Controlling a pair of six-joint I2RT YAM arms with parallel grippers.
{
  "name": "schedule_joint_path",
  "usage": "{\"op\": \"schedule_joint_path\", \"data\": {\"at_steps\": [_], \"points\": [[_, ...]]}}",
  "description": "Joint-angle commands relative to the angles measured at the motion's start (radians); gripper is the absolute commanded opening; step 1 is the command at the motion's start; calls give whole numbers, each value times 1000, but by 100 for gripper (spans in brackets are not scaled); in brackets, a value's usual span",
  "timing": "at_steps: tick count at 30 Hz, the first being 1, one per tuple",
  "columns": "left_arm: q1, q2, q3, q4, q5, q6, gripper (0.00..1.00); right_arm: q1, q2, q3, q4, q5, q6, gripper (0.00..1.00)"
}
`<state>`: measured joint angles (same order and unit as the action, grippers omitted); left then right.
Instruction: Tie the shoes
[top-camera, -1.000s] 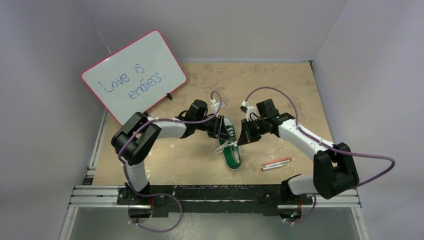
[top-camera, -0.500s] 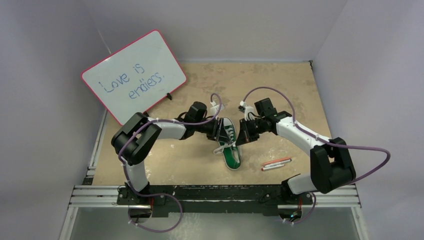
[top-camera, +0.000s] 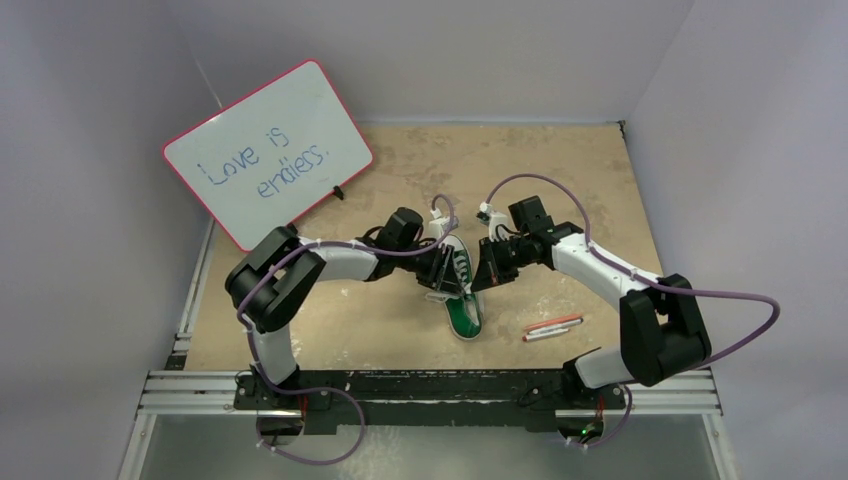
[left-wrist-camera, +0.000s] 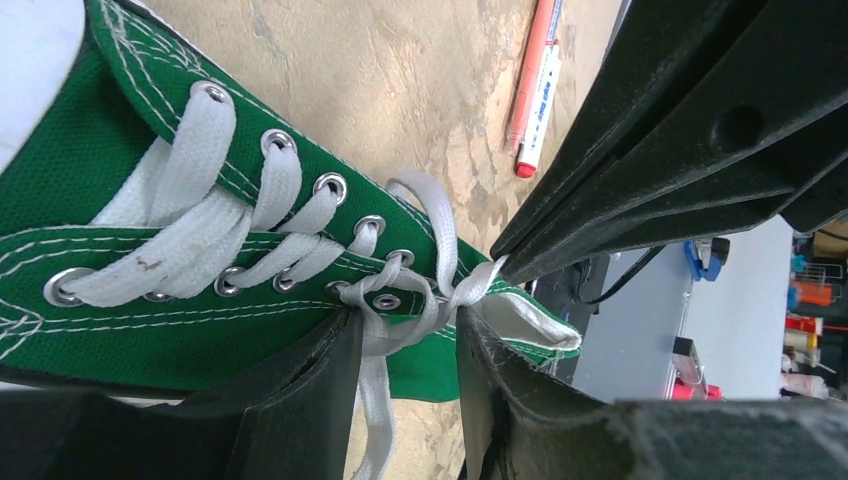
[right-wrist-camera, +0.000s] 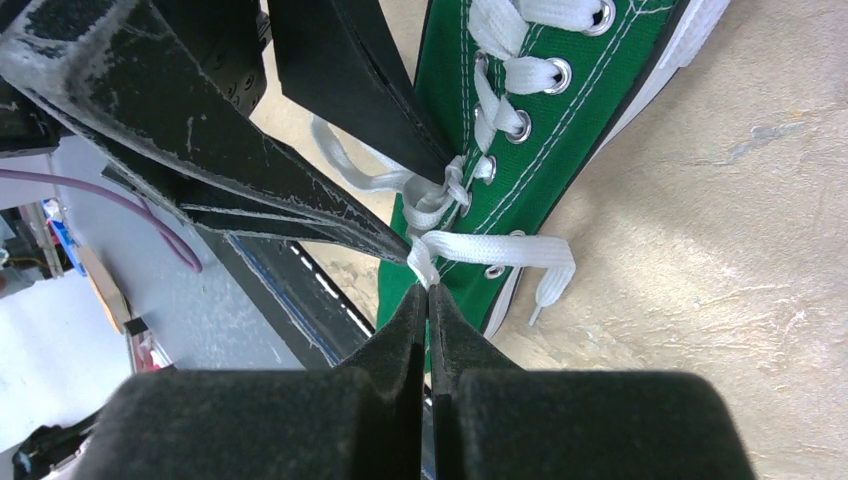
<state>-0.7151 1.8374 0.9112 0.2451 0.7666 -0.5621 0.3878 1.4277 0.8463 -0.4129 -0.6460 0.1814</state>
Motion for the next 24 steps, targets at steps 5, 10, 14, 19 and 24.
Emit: {"op": "schedule_joint_path", "data": {"at_steps": [5, 10, 14, 19, 24], "points": [[-18, -30, 42, -40, -24, 71, 36, 6, 10, 40, 3, -23, 6, 0], [-26, -35, 70, -113, -90, 120, 22, 5, 11, 44, 5, -22, 5, 0], [-30, -51, 73, -121, -136, 130, 10, 5, 13, 49, 5, -25, 7, 0], [-32, -70, 74, -119, -175, 137, 0, 6, 9, 60, -10, -28, 3, 0], [-36, -118, 71, -138, -244, 177, 0, 4, -20, 93, -49, -9, -14, 21]]}}
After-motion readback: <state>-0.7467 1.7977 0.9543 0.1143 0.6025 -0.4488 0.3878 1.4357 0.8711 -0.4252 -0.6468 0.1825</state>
